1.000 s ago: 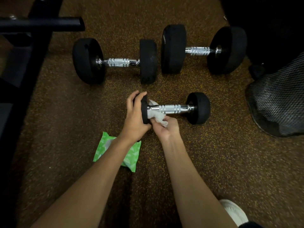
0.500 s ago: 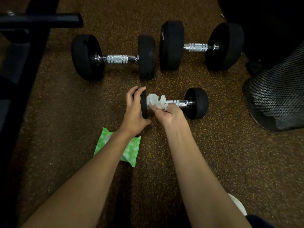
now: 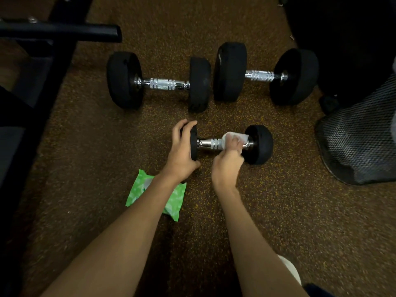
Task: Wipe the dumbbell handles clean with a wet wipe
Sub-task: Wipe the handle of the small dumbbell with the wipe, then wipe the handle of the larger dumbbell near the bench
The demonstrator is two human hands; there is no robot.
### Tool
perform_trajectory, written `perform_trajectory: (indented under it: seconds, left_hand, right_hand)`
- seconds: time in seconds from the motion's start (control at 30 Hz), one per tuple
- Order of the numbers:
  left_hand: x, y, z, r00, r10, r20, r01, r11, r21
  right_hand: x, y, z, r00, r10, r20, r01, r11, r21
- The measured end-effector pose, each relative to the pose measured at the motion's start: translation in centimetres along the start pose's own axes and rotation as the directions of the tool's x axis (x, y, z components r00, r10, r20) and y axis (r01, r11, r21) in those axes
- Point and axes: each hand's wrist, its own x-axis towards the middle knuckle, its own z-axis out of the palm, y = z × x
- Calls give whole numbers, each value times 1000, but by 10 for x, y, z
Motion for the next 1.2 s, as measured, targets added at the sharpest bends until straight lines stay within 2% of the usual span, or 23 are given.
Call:
perform_trajectory:
  seconds: [0.07,0.2,0.3,0.43,0.53,0.6,0.67,0.77,0.9,0.97,1.07,1.13,1.2]
  left_hand:
    - [2,-2,0,1000,8,-18,-8,1000,-2]
    - [1,-4,6,998,40,-53,-40,999,-2]
    - [3,-3,3,998,28,-48,-30,999,-29]
    - [1,-3,1,999,42,-7,-42,999,11]
    - [1,-4,-7,994,29,102,-35,997,64]
    - [3,-1,-15,980,-32,194,12,994,107]
    - [9,4,-22,970,-86,229,60,991,116]
    - [22,13,-31,955,-119,270,89,989,122]
    - [41,20,-51,940,-150,306,108,983,152]
    - [57,27,-62,959,-153,238,134,987,92]
    - [87,43,-85,968,-240,77,251,944,-215]
    - [105,52,-101,939,-342,36,316,815,-485]
    - [118,58,-116,916,-398,43,321,665,-675]
  right_hand:
    - [-4,1,23,1000,2,14,-2,1000,1]
    - [-23,-10,36,994,93,-56,-83,984,158]
    - [-38,-15,37,994,107,-29,-99,974,205]
    - [-37,-20,16,988,138,-75,-118,967,226]
    - [-8,-41,-12,991,110,-80,-84,959,271]
    - [23,-62,-30,1000,17,-18,-12,972,234]
    - [58,-90,-45,984,-141,107,128,984,125]
    - [106,-133,-58,887,-292,358,320,947,-20]
    - [148,-173,-56,724,-290,627,396,918,-33]
    - [158,-185,-51,646,-291,705,456,889,-51]
    - [170,-199,-38,575,-305,759,493,869,-25]
    - [178,-205,-26,554,-327,766,471,881,35]
    - [184,-209,-13,557,-360,748,445,890,97]
